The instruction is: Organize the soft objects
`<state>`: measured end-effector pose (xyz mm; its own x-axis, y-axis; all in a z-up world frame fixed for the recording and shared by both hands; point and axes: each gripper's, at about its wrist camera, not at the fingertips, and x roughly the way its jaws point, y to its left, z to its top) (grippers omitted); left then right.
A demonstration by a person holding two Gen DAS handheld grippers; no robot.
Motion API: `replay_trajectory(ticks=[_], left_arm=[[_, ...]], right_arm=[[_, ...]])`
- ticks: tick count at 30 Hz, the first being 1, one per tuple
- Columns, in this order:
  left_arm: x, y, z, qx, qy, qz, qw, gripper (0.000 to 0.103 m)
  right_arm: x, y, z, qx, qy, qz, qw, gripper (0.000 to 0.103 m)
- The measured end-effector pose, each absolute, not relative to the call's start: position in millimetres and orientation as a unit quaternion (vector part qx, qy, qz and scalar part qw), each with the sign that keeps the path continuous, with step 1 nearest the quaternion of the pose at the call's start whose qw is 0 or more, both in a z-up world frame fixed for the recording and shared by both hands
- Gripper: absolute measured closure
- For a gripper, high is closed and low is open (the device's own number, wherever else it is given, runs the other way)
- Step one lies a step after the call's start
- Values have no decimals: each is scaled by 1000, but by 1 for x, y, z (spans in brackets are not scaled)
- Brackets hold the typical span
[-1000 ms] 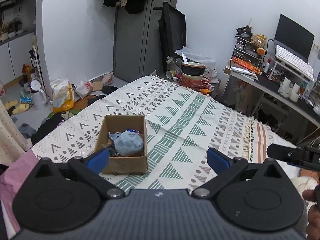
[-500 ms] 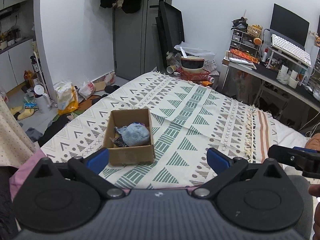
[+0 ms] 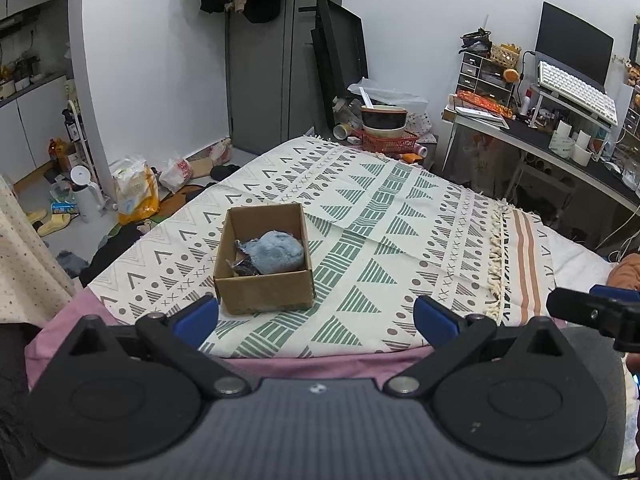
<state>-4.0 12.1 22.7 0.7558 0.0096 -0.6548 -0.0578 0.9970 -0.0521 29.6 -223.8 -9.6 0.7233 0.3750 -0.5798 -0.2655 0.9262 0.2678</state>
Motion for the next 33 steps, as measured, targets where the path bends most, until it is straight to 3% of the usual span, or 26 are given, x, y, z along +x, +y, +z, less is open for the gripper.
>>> replay_trajectory(ticks=[33], left_arm=[[0,-2,17,-19,352,20,936,0]], right_arm=[[31,-233,-16,89,335,143,927,0]])
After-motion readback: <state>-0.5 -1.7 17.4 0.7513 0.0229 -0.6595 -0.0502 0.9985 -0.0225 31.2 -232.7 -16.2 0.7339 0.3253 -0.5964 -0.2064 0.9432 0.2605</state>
